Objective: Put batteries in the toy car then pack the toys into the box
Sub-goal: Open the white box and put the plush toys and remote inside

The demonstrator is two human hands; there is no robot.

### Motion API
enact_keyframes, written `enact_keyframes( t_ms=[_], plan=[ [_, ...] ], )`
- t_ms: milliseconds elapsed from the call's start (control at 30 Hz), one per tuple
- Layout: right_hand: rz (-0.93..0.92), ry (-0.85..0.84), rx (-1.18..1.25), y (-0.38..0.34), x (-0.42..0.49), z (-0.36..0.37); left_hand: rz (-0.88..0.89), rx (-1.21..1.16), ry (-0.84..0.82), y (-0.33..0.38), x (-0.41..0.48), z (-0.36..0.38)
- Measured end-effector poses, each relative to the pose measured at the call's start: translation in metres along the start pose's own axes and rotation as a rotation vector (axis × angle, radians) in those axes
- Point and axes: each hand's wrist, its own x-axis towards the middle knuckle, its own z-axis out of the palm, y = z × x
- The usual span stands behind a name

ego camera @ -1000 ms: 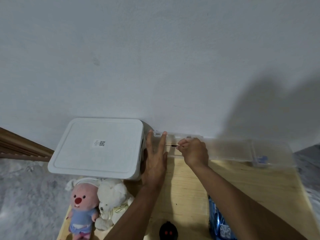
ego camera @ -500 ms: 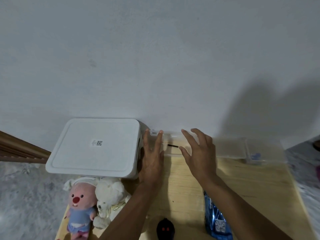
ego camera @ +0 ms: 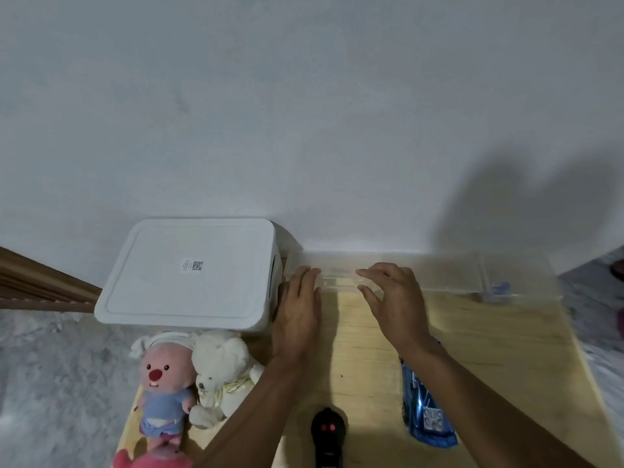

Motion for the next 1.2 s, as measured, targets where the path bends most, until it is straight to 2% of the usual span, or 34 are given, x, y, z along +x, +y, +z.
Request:
enact_keyframes(
  t_ms=[167,333,633,733,833,900,1000,1067,1200],
  plan=[
    [-0.053,-0.024,-0.162,0.002,-0.007,0.001,-0.031,0.012,-0.093,-0.014,-0.006,0.005],
    [-0.053,-0.046,-0.226,-0.001,-0.004,-0.001,-0.09,-0.079,-0.09,-0.013,0.001,0.006],
    [-0.108,-0.05,-0.366,-0.008,0.001,0.002,-0.065,0.074,-0.07,-0.017,0.007,0.02],
    [-0.069,-0.194,-0.373,-0.018,0.004,-0.013,-0.039,0.201,-0.061,-0.003,0.006,0.007],
    [0.025,-0.393,-0.339,-0.039,0.009,-0.036,-0.003,0.202,-0.099,0.018,0.005,-0.019],
    [0.086,-0.363,-0.187,-0.058,0.012,-0.054,0.06,0.127,-0.032,0.035,0.003,-0.05],
    [0.067,-0.247,-0.018,-0.096,0.024,-0.075,0.075,-0.077,0.237,0.054,-0.004,-0.111],
    [0.066,-0.225,0.075,-0.128,0.033,-0.083,0.044,-0.181,0.355,0.05,-0.004,-0.15],
    [0.174,-0.327,0.221,-0.184,0.053,-0.075,-0.072,-0.081,0.432,-0.003,0.011,-0.211]
  ],
)
